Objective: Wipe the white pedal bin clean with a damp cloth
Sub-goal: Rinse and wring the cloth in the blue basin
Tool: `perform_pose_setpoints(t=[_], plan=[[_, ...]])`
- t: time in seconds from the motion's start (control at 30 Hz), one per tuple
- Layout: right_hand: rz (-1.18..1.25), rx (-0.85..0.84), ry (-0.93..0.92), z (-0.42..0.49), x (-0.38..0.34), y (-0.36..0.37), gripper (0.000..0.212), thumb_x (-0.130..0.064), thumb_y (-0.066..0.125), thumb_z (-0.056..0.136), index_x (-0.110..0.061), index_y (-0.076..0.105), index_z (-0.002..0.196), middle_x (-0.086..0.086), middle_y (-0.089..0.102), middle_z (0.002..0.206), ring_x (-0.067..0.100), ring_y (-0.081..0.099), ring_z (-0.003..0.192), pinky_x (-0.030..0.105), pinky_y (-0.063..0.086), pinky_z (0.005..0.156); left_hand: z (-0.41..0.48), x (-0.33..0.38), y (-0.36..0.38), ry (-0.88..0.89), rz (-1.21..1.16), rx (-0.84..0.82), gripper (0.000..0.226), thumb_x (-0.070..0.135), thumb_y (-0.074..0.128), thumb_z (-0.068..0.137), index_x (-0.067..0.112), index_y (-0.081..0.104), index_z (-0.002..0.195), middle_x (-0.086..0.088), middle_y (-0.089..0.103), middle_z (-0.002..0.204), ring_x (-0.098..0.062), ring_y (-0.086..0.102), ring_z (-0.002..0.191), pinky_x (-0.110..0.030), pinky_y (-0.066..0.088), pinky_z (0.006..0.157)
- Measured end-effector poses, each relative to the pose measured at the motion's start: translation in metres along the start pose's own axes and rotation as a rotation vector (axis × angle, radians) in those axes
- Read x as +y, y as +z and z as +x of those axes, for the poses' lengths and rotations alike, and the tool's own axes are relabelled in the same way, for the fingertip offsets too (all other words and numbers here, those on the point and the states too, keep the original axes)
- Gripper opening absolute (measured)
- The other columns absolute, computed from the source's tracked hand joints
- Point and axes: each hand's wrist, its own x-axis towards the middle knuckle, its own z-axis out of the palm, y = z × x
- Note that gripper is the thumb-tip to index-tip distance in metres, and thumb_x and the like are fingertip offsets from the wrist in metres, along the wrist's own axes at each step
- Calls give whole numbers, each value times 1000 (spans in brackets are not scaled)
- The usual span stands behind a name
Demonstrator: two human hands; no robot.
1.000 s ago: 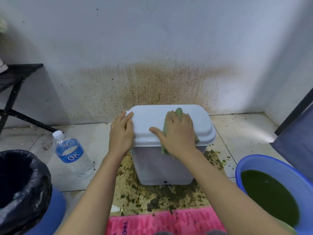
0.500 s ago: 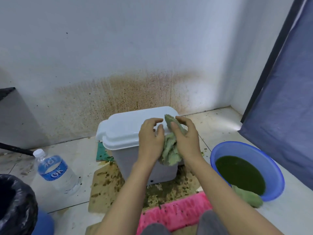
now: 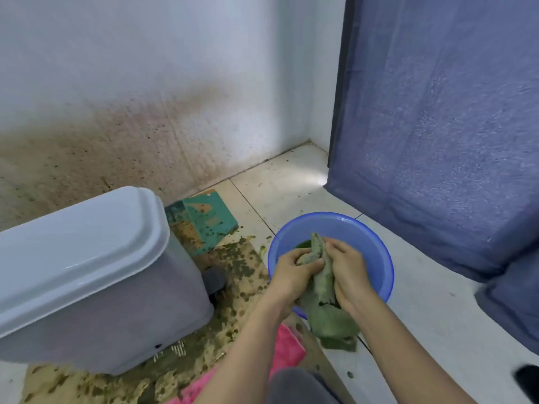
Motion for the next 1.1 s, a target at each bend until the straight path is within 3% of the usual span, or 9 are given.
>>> perform_pose_setpoints(t=[0.13, 0.3, 0.43, 0.53, 0.6, 0.73, 0.83, 0.97, 1.1], plan=[[-180, -2, -30, 58, 20, -36, 29, -10, 46, 100, -21, 71, 109, 3, 70, 113, 19, 67, 103, 39, 54, 94, 66, -30, 33, -31, 36, 65, 15, 10, 66, 93, 14, 71, 106, -11, 76, 102, -31, 71, 99, -45, 57, 91], [-764, -123, -91, 117, 63, -62, 48, 1, 49, 95, -11, 49, 142, 7, 31, 156, 23, 29, 144, 33, 21, 119, 115, -70, 43, -3, 619, 262, 38, 9, 58, 87, 9, 63, 124, -9, 66, 120, -29, 61, 112, -32, 47, 91], [-1201, -377, -89, 141, 99, -69, 73, -1, 49, 89, -10, 19, 155, 12, 2, 164, 26, 2, 152, 43, 17, 121, 139, -96, 46, 172, 856, 32, 51, 3, 49, 87, 8, 54, 138, -15, 53, 143, -33, 46, 136, -37, 36, 112], [-1414, -489, -64, 147, 108, -68, 74, -9, 42, 97, -10, -2, 156, 10, -12, 164, 25, -12, 151, 44, 14, 122, 153, -105, 47, 164, 1178, -230, 69, 3, 40, 96, 6, 12, 159, -14, 5, 167, -28, 2, 155, -36, 4, 125], [-1457, -520, -40, 154, 111, -67, 75, -5, 39, 97, -11, -7, 156, 6, -18, 163, 23, -17, 150, 45, 10, 122, 165, -112, 46, 120, 1289, -306, 70, 8, 36, 99, 7, -2, 159, -12, -6, 168, -26, -4, 155, -40, 4, 125], [-1435, -568, 37, 161, 112, -64, 77, -4, 39, 96, -15, -8, 156, 5, -18, 163, 26, -13, 150, 44, 2, 120, 177, -119, 44, -40, 1224, -307, 71, 22, 35, 104, 16, -9, 159, -4, -8, 168, -25, 2, 155, -46, 11, 124], [-1104, -563, 120, 167, 106, -69, 75, 4, 39, 90, -14, 10, 157, 8, 1, 165, 28, 2, 151, 39, 13, 119, 174, -118, 51, -23, 1249, -183, 72, 24, 47, 99, 14, 9, 160, -9, 4, 168, -32, 10, 153, -47, 14, 122], [-557, -94, 32, 165, 90, -72, 58, 6, 47, 86, -15, 53, 139, 4, 58, 137, 21, 52, 128, 28, 43, 102, 166, -109, 67, 63, 1063, 153, 38, 13, 57, 88, 8, 52, 125, -16, 45, 132, -39, 49, 118, -43, 42, 99], [-300, 206, 143, 147, 91, -66, 42, -31, 65, 90, -14, 58, 127, 6, 67, 118, 24, 63, 108, 39, 51, 95, 159, -90, 64, -120, 397, 216, 26, 3, 67, 82, 7, 66, 108, -13, 69, 103, -31, 68, 97, -38, 57, 85]])
